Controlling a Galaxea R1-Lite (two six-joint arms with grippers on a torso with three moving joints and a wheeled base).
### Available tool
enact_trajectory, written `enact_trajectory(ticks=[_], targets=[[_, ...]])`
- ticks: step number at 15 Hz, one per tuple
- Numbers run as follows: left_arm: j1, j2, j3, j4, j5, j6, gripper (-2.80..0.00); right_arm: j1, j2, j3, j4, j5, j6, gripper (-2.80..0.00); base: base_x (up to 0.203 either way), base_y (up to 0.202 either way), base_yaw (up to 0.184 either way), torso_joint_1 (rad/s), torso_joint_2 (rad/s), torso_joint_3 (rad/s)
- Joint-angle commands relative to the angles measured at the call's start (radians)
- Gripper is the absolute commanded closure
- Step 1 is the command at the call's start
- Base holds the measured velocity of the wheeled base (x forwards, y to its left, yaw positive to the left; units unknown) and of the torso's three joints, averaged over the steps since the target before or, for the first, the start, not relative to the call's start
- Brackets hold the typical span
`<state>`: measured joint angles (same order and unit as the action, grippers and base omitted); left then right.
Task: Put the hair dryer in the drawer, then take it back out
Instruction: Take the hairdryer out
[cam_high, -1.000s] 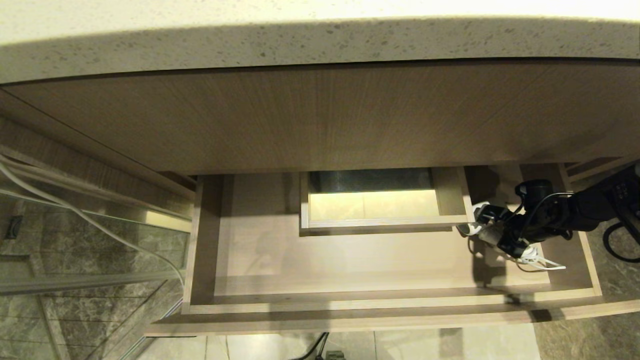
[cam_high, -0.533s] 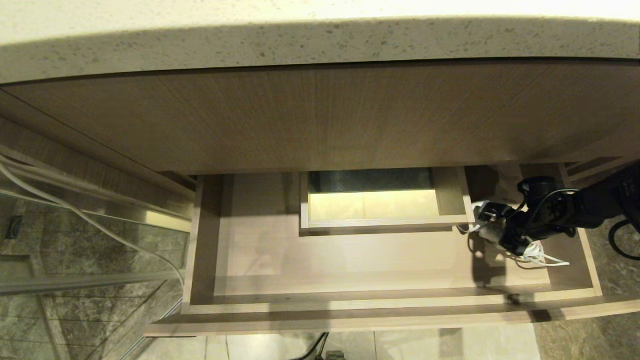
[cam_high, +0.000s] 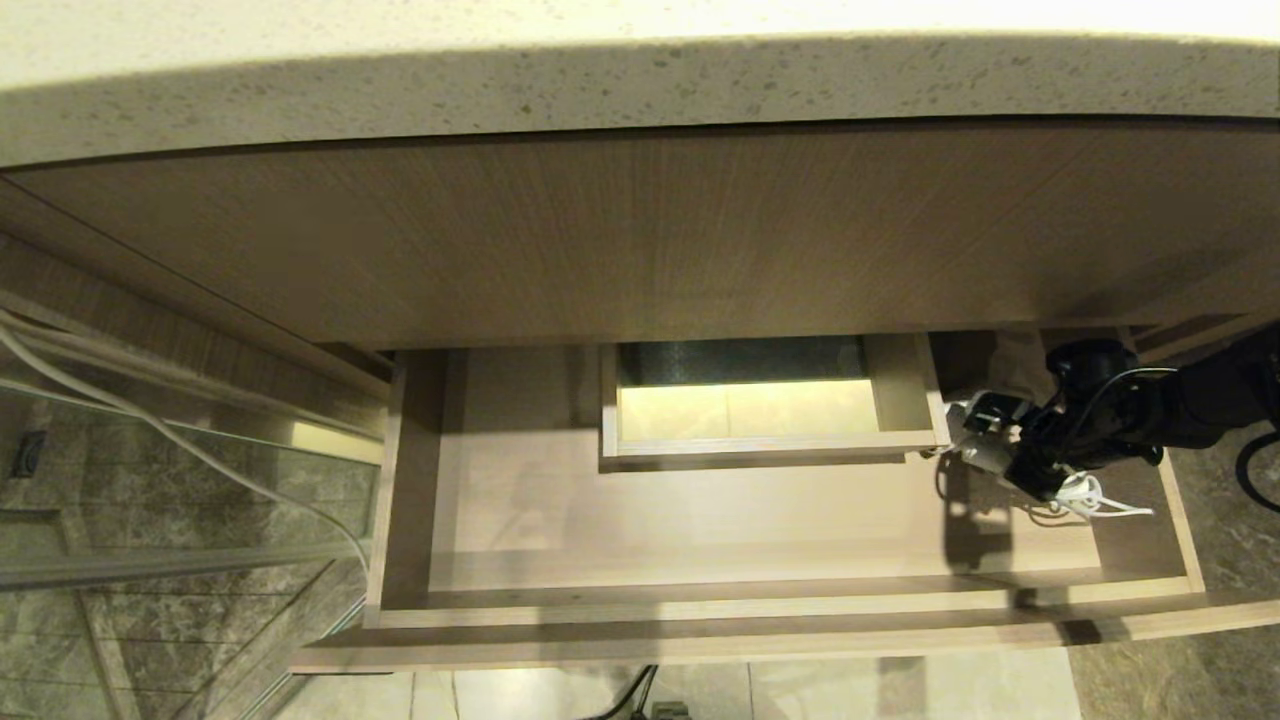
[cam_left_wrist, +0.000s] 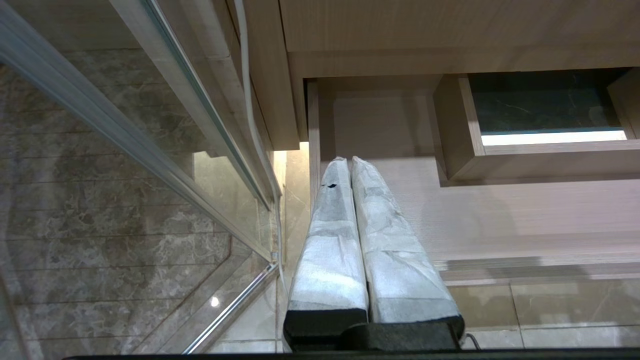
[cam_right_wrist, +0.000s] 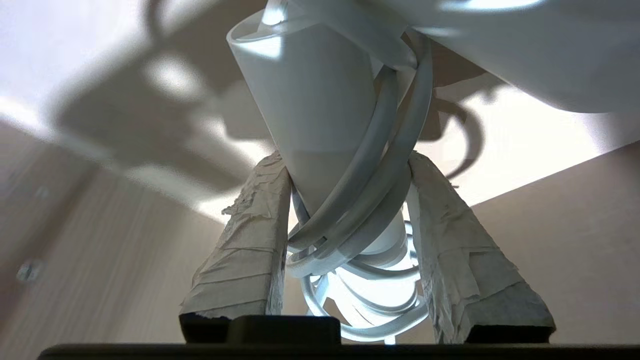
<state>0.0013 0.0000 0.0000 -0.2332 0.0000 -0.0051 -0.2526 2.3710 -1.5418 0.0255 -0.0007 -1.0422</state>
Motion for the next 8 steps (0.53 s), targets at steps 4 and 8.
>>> enact_trajectory(ticks=[4,8], targets=[[0.000,0.000,0.040,-0.002,0.000,-0.001,0.00,-0.005,0.001,-0.001,0.001,-0.004,-0.007,0.00,0.000,0.000,0.000,0.000,0.00,0.000],[0.000,0.000,0.040,-0.002,0.000,0.001,0.00,-0.004,-0.008,0.000,-0.009,-0.001,-0.008,0.00,0.000,0.000,0.000,0.000,0.00,0.000]])
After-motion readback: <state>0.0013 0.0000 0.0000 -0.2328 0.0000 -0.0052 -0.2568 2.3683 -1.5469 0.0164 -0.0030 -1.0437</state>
